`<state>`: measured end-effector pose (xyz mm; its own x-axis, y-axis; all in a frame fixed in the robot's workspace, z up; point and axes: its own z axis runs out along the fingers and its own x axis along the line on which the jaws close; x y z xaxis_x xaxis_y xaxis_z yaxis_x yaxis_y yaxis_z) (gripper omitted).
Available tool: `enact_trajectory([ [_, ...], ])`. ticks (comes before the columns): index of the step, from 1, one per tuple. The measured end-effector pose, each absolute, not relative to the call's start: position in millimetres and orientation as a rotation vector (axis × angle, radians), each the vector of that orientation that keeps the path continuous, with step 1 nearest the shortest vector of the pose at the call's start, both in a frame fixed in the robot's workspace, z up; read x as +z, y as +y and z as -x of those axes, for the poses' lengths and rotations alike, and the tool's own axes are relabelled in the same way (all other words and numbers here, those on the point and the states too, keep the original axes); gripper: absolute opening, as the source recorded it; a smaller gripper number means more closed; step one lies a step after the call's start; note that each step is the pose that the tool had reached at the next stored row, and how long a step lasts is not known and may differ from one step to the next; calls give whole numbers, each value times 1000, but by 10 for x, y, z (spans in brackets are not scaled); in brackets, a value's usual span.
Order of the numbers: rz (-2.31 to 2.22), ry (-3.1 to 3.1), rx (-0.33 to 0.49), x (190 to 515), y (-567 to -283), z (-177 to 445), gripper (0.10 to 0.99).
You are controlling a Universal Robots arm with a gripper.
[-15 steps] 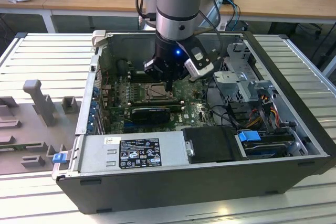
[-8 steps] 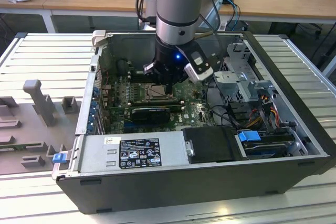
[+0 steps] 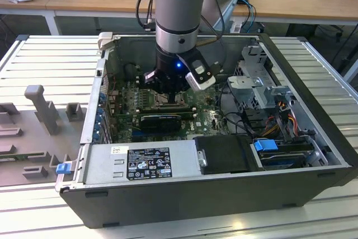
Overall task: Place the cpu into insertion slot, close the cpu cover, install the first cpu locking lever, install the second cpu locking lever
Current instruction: 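Install the second cpu locking lever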
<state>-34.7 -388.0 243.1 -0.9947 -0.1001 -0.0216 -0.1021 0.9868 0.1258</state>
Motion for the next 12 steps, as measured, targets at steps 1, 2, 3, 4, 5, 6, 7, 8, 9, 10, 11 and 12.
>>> enact_trajectory([
  [1, 159, 3116, 199, 2430, -3880, 347, 106],
  [2, 158, 3116, 199, 2430, -3879, 348, 106],
  [3, 158, 3116, 199, 2430, -3879, 350, 106],
  [4, 158, 3116, 199, 2429, -3879, 350, 106],
  [5, 158, 3116, 199, 2429, -3879, 350, 106],
  [6, 158, 3116, 199, 2429, -3879, 350, 106],
  [7, 158, 3116, 199, 2429, -3879, 350, 106],
  [8, 158, 3116, 199, 2429, -3879, 351, 106],
  [9, 158, 3116, 199, 2429, -3879, 352, 106],
  [10, 158, 3116, 199, 2429, -3878, 357, 106],
  [11, 158, 3116, 199, 2429, -3878, 360, 106],
  [12, 158, 3116, 199, 2429, -3878, 362, 106],
])
